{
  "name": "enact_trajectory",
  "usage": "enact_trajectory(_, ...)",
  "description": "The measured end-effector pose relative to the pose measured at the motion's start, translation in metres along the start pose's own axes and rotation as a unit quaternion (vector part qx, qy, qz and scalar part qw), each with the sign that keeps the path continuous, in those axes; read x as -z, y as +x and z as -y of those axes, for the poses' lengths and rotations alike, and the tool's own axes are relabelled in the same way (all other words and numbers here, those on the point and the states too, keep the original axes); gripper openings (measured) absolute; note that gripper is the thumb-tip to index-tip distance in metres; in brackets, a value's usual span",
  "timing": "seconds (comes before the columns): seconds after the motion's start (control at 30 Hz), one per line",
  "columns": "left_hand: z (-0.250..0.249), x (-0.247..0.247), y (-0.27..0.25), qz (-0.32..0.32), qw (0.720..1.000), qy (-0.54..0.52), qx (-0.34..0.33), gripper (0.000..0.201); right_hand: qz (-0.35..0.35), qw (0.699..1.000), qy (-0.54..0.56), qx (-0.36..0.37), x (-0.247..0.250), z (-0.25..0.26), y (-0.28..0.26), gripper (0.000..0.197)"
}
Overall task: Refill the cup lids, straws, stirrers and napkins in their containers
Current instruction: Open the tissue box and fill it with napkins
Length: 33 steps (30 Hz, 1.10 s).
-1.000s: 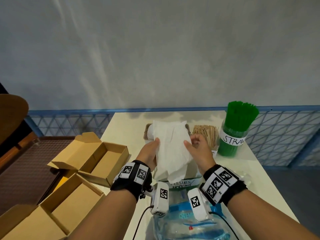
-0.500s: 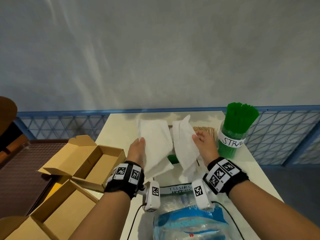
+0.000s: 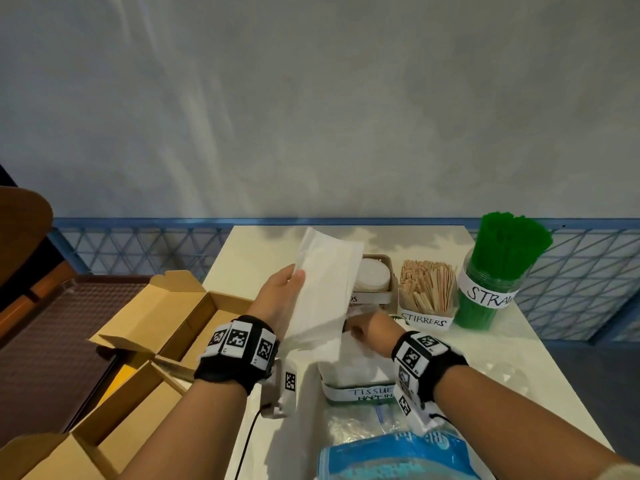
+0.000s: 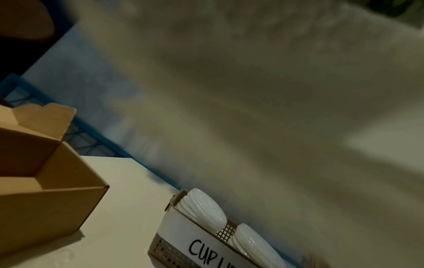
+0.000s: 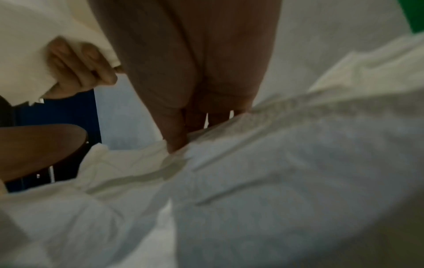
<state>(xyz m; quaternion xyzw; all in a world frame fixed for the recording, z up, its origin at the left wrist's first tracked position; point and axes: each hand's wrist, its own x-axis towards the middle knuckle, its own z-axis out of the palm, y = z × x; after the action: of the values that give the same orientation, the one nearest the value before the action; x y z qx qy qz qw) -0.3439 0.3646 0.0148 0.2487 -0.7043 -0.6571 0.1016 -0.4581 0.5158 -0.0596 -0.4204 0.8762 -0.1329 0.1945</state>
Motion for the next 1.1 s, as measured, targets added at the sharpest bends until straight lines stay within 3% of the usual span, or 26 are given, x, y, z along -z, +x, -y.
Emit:
enact_trajectory(0.07,-0.001,-0.005,0.001,0.033,0.999,0.041,-0.005,0.023,0.007,1.0,0.029,-0.005,-0.001,-0.001,-0.006,0.027)
enact_trajectory(0.13,0.001,-0.008,0.005,0.076,0.993,0.093,-0.014,0.031,-0.048,0.992,0.106,-0.038,0.006,-0.006,-0.009,0.028)
enact_trajectory(0.17,0.004,-0.01,0.01,0.101,0.988,0.117,-0.018,0.033,-0.098,0.974,0.195,-0.055,0.013,-0.008,-0.012,0.026)
enact_trajectory(0.23,0.007,-0.014,0.015,0.15,0.974,0.169,-0.027,0.025,-0.229,0.9,0.365,-0.063,0.032,-0.012,-0.022,0.023)
enact_trajectory(0.27,0.008,-0.018,0.016,0.169,0.964,0.201,-0.031,0.023,-0.251,0.871,0.417,-0.065,0.044,-0.015,-0.028,0.027)
enact_trajectory(0.33,0.008,-0.026,0.019,0.203,0.945,0.253,-0.045,0.025,-0.178,0.824,0.532,-0.082,0.064,-0.021,-0.041,0.048)
enact_trajectory(0.37,0.007,-0.032,0.02,0.218,0.934,0.278,-0.055,0.026,-0.12,0.825,0.544,-0.095,0.072,-0.022,-0.048,0.057)
enact_trajectory(0.43,0.001,-0.043,0.016,0.244,0.913,0.32,-0.071,0.029,-0.039,0.895,0.433,-0.098,0.077,-0.022,-0.057,0.069)
enact_trajectory(0.5,-0.003,-0.051,0.016,0.266,0.905,0.324,-0.08,0.032,-0.035,0.962,0.254,-0.091,0.069,-0.022,-0.059,0.061)
enact_trajectory(0.53,-0.004,-0.054,0.015,0.273,0.904,0.319,-0.08,0.033,-0.059,0.972,0.207,-0.095,0.063,-0.024,-0.057,0.051)
enact_trajectory(0.6,-0.007,-0.053,0.016,0.281,0.9,0.326,-0.077,0.035,-0.101,0.963,0.216,-0.125,0.057,-0.028,-0.059,0.043)
enact_trajectory(0.67,-0.008,-0.044,0.02,0.284,0.89,0.35,-0.07,0.036,-0.133,0.938,0.269,-0.171,0.056,-0.034,-0.063,0.047)
enact_trajectory(0.73,-0.006,-0.032,0.023,0.281,0.902,0.324,-0.049,0.038,-0.16,0.92,0.295,-0.204,0.058,-0.038,-0.067,0.051)
enact_trajectory(0.8,0.0,-0.024,0.026,0.253,0.937,0.241,-0.011,0.045,-0.178,0.911,0.307,-0.211,0.058,-0.043,-0.068,0.053)
enact_trajectory(0.9,0.014,-0.022,0.018,0.223,0.973,0.025,0.059,0.032,-0.203,0.897,0.341,-0.195,0.056,-0.041,-0.069,0.04)
enact_trajectory(1.0,0.032,-0.03,0.007,0.196,0.96,-0.174,0.096,0.051,-0.235,0.87,0.389,-0.191,0.055,-0.038,-0.069,0.03)
enact_trajectory(1.1,0.044,-0.042,0.001,0.131,0.958,-0.226,0.116,0.036,-0.227,0.88,0.364,-0.203,0.054,-0.037,-0.069,0.033)
